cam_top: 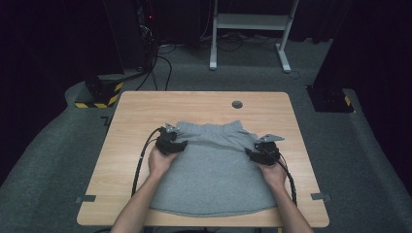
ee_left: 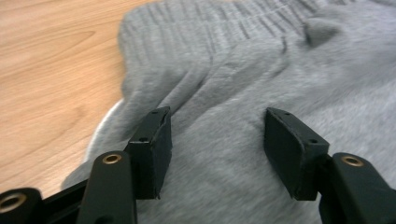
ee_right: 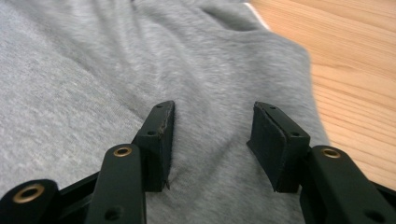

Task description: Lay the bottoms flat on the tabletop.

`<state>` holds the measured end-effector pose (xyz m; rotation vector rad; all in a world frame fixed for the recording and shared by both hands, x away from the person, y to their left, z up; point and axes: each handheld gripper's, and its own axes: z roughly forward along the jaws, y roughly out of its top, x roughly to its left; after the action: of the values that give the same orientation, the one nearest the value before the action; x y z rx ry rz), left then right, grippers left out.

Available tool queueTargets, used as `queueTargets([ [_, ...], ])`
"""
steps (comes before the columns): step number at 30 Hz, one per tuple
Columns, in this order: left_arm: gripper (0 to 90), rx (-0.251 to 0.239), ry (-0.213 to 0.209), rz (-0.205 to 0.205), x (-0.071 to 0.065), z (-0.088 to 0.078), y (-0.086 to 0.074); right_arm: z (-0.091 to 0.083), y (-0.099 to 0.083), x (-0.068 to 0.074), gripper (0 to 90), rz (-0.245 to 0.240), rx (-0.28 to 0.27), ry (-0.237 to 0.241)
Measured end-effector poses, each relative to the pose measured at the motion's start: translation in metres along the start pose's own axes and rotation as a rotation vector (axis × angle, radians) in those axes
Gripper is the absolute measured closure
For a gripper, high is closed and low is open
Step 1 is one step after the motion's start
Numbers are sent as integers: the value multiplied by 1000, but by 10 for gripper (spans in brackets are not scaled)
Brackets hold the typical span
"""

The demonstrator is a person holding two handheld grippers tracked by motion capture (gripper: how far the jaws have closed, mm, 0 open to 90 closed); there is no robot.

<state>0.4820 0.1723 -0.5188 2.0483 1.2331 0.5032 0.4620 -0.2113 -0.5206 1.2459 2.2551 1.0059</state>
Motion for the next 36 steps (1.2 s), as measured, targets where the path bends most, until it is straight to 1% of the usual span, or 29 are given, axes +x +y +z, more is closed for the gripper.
queueTargets([
  [2,421,4,2,0,0,-1,0,-1,0,-1,488,7,2,-2],
  [4,412,2,3,2,-5,-6,2,-3,1,4,485,-10,6,-19],
  [7,411,-16,-22,10,-12,-18,0,-9,1,14,496,-33,-5,-27],
  [8,410,-16,-22,10,-12,-18,0,-13,2,17,496,-38,-1,-24],
  [9,408,-19,-31,14,-14,-23,-1,-17,1,21,501,-48,-9,-16],
  [10,399,-16,-60,11,-20,-32,-5,-21,-1,25,503,-45,-15,-3],
  [11,401,-16,-60,11,-20,-32,-5,-21,-1,25,503,-45,-15,-3],
  [12,400,-20,-88,10,-25,-42,-11,-30,-5,32,503,-51,-16,16],
  [13,399,-20,-88,10,-25,-42,-11,-34,-8,36,502,-49,-14,30],
  [14,399,-20,-100,10,-31,-52,-20,-38,-12,39,498,-55,-8,39],
  [15,399,-20,-100,10,-31,-52,-20,-38,-12,39,498,-55,-8,39],
  [16,398,-15,-100,29,-37,-61,-30,-46,-23,46,485,-58,6,45],
  [17,398,-15,-100,29,-37,-61,-30,-46,-23,46,485,-58,6,45],
  [18,396,-10,-80,58,-44,-70,-39,-52,-32,50,478,-51,7,52],
  [19,394,-14,-71,79,-47,-75,-44,-54,-34,52,475,-49,9,50],
  [22,392,-22,-66,85,-57,-85,-56,-58,-41,58,471,-80,17,40],
  [23,392,-28,-67,81,-59,-87,-59,-59,-43,61,471,-81,20,42],
  [26,391,-30,-68,66,-65,-88,-67,-58,-45,67,471,-94,24,43],
  [27,389,-30,-68,66,-65,-88,-67,-58,-45,67,471,-94,24,43],
  [28,389,-22,-64,67,-66,-87,-69,-57,-46,69,470,-97,30,45],
  [29,387,-11,-60,53,-65,-82,-71,-52,-47,71,470,-103,42,43],
  [31,389,2,-54,41,-63,-77,-73,-51,-47,71,474,-103,32,44],
  [33,392,1,-51,46,-61,-74,-74,-50,-46,70,475,-100,28,45],
  [34,392,-8,-42,56,-61,-73,-74,-50,-46,70,475,-100,28,45],
  [36,394,-2,-36,68,-60,-68,-68,-47,-45,69,470,-102,25,42],
])
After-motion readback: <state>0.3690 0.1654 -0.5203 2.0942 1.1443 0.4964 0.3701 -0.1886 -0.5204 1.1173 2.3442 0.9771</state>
